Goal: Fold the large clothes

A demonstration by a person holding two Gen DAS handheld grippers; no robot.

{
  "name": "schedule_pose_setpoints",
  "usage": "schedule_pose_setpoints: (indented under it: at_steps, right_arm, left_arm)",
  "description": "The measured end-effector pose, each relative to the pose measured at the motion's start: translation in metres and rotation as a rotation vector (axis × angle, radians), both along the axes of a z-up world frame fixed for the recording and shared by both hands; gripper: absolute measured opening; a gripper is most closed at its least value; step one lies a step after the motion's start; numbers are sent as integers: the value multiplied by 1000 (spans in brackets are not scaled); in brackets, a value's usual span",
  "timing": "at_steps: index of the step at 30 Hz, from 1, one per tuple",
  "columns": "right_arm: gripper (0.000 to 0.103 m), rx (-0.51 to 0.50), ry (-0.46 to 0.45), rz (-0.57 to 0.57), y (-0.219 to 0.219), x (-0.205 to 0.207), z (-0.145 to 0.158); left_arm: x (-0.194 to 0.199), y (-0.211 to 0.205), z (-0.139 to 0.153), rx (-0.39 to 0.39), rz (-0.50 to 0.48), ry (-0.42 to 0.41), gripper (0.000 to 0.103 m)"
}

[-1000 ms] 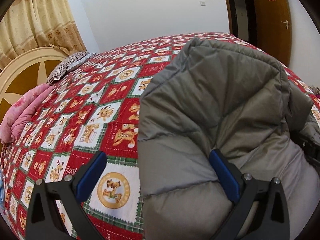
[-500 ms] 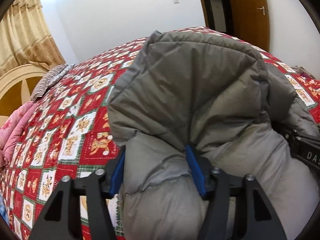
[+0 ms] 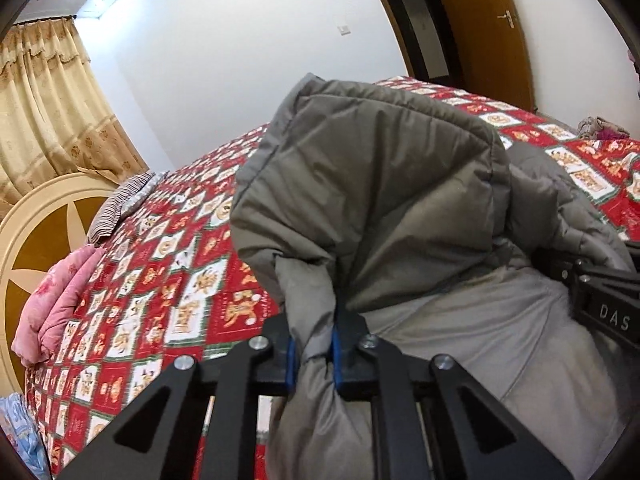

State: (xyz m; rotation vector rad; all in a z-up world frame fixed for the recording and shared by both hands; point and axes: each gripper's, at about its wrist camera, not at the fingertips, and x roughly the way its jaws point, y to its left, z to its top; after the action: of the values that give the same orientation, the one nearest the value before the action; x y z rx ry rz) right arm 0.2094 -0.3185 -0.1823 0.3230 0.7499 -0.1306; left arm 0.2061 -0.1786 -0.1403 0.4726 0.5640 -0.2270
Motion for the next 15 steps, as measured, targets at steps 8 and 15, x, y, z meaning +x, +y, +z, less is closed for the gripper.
schedule_pose_setpoints:
  at_steps: [8,15]
  right_arm:
    - [22,0,-59,42,21,-18,24]
    - [21,-14,-104,95,49,-18,48]
  left_arm:
    - [-18,27,24,-50,15,-33,13]
    - [-21,62,37,-87,54,-48,13]
